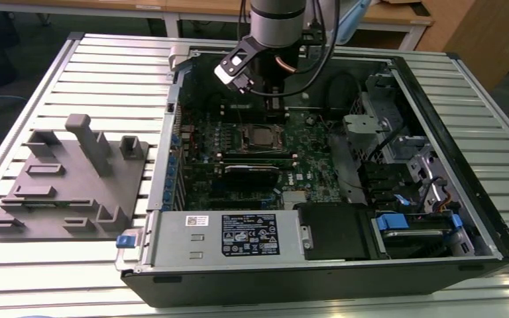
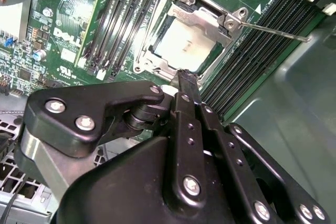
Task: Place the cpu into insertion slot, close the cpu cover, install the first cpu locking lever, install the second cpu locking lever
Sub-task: 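Close the cpu cover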
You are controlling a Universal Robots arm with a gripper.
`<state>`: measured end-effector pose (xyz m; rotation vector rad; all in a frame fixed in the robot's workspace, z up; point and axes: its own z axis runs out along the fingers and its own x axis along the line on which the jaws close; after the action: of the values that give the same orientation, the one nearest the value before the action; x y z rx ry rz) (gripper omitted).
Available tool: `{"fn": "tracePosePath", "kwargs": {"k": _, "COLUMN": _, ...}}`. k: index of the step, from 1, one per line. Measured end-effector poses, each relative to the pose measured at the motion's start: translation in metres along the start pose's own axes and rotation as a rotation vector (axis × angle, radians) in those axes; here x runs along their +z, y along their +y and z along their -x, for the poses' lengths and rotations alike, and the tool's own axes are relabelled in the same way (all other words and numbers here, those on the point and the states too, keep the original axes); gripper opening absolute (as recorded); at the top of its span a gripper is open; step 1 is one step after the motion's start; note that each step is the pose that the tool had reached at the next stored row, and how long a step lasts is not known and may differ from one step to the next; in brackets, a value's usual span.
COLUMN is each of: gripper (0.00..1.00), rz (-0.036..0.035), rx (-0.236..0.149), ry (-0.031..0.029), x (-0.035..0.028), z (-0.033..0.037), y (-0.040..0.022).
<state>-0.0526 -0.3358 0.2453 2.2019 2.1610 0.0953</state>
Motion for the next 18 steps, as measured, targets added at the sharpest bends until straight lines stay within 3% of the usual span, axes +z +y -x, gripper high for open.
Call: {"fn": "tracePosePath", "kwargs": {"k": 18, "gripper": 0.10, "rz": 0.0030, "rx": 0.000, "ry": 0.0002, "x": -0.0007, "z": 0.0003, "y": -0.0090}}
